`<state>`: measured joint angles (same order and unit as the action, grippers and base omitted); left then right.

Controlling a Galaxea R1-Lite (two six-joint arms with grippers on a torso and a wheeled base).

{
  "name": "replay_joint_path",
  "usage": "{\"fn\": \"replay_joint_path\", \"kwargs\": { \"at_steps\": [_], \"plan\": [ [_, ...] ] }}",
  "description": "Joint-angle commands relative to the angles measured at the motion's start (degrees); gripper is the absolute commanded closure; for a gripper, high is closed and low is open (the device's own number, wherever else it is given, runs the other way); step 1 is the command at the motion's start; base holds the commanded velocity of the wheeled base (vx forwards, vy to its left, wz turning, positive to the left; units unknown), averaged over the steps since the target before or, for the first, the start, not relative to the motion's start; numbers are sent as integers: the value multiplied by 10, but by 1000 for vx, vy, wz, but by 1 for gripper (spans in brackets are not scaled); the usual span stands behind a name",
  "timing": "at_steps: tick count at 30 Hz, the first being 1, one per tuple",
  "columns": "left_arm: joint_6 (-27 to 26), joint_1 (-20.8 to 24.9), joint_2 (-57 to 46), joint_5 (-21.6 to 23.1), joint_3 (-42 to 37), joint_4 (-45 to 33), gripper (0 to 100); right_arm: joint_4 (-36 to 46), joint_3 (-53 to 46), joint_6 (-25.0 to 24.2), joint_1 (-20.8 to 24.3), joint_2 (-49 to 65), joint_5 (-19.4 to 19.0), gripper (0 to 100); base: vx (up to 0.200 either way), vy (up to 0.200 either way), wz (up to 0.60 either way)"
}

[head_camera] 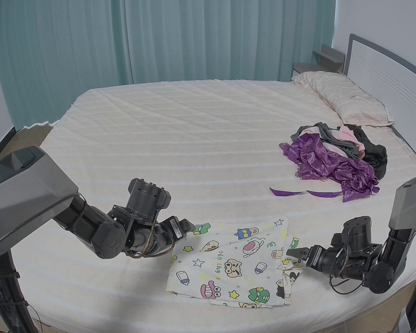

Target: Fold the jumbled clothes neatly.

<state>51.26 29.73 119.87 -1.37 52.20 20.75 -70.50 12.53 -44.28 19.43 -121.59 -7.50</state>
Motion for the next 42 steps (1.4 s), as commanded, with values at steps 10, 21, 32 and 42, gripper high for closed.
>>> {"fn": "replay_joint_path", "kwargs": {
  "at_steps": [10, 21, 32, 42],
  "plan": [
    [-46, -8, 44, 21, -12, 17, 0, -72, 20, 13, 31, -89, -9, 0, 0, 0, 0],
    [-42, -1, 62, 59, -20, 71, 0, -111, 24, 8, 44, -110, -46, 0, 0, 0, 0],
    [-26, 26, 60, 83, -45, 128, 100, -113, 48, -35, 59, -112, -60, 100, 0, 0, 0],
    [16, 31, 52, 82, -48, 131, 100, -158, 29, -78, 55, -110, -67, 100, 0, 0, 0]
  ]
}}
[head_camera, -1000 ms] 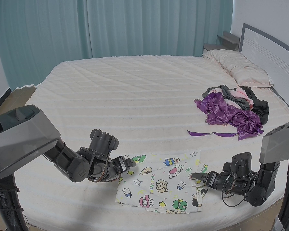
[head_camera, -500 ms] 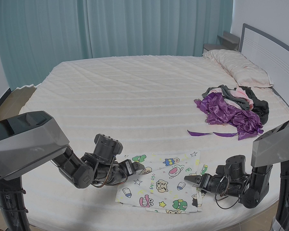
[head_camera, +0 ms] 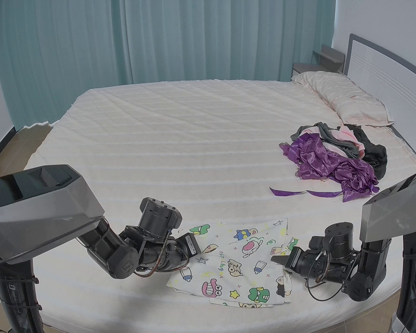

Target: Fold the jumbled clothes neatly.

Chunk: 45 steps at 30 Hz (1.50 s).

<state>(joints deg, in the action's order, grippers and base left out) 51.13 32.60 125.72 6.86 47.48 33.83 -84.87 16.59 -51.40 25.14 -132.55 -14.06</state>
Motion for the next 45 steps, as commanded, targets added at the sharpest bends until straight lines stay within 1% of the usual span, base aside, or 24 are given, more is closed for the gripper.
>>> {"fn": "replay_joint_path", "kwargs": {
  "at_steps": [1, 5, 14, 18, 29, 45],
  "plan": [
    [24, 7, -11, 1, -1, -1, 100, -20, -15, -9, -2, 0, -1, 100, 0, 0, 0],
    [27, 18, -12, 1, -1, -3, 100, -38, -22, -24, -4, 1, -9, 100, 0, 0, 0],
    [29, 20, -16, -3, -1, -2, 100, -44, -27, -30, -10, 5, -10, 100, 0, -200, 0],
    [42, 20, -34, -4, -1, -2, 100, -44, -35, -30, -18, 26, -11, 100, 0, -200, 0],
    [42, 20, -37, -4, -7, -2, 100, -44, -40, -30, -18, 32, -11, 100, 0, -200, 0],
    [42, 22, -36, -4, -5, -1, 100, -44, -40, -28, -37, 40, -7, 100, 0, -200, 0]
  ]
}}
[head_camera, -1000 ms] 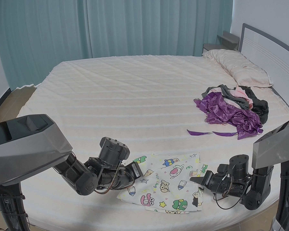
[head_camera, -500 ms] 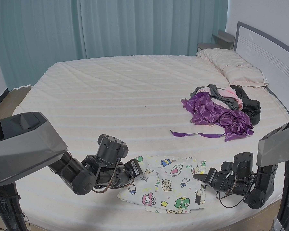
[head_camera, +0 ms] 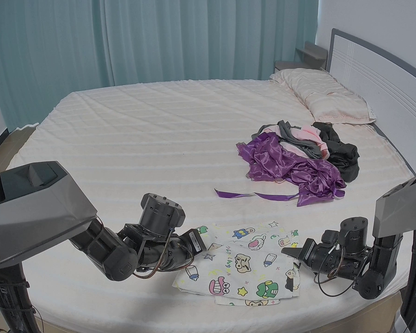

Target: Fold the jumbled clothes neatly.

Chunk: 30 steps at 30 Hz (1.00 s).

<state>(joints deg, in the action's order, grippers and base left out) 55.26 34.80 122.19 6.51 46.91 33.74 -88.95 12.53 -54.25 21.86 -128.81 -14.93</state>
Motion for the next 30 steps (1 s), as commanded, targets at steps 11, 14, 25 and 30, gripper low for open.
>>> {"fn": "replay_joint_path", "kwargs": {
  "at_steps": [11, 14, 25, 30],
  "plan": [
    [1, 0, 1, 1, -1, 0, 100, -3, 0, 2, -9, 3, 3, 100, 0, -200, 0],
    [1, 0, 2, 0, -1, 0, 100, -3, 0, 3, -9, 2, 3, 100, 0, -200, 0],
    [1, 3, 4, -3, -19, 2, 0, -3, -4, 7, -10, -1, 3, 0, 0, 0, 0],
    [-2, 3, -2, -10, -52, 4, 0, -3, -25, 13, -16, 3, 3, 0, 0, 0, 0]
  ]
}}
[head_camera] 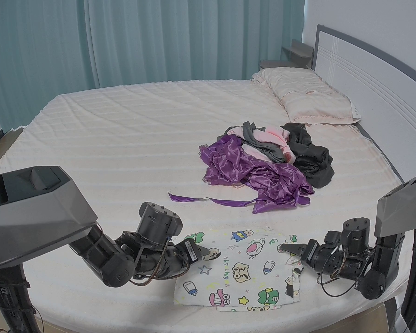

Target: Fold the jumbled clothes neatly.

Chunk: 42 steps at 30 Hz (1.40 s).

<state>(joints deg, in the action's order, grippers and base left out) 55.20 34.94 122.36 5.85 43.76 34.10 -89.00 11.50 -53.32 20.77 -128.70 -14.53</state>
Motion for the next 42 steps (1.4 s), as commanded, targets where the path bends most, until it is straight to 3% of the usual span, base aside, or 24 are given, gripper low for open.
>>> {"fn": "replay_joint_path", "kwargs": {
  "at_steps": [1, 2, 4, 10, 27, 28, 37, 42],
  "plan": [
    [-3, 1, -7, -9, -40, 1, 0, -3, -30, 23, -13, 4, -1, 0, 0, 0, 0],
    [-3, 1, -7, -9, -40, 1, 0, -3, -30, 23, -13, 4, -1, 0, 0, 0, 0],
    [-4, -8, -22, -38, -57, 0, 0, -3, -65, 84, -36, 16, -1, 0, 0, 0, 0],
    [-1, -26, -63, -46, -58, -1, 0, 2, -115, 137, -24, 48, -13, 0, 0, 0, 0],
    [18, -22, -67, -47, -50, 1, 0, 108, -115, 184, 46, 42, -20, 0, 0, 0, 0],
    [18, -22, -67, -47, -50, 1, 0, 108, -115, 184, 47, 42, -20, 100, 0, 0, 0],
    [18, -22, -68, -48, -48, 2, 0, 165, -115, 188, 52, 71, -22, 100, 0, 0, 0],
    [18, -21, -69, -51, -48, 1, 0, 213, -115, 191, 46, 115, -56, 100, 0, 0, 0]
  ]
}}
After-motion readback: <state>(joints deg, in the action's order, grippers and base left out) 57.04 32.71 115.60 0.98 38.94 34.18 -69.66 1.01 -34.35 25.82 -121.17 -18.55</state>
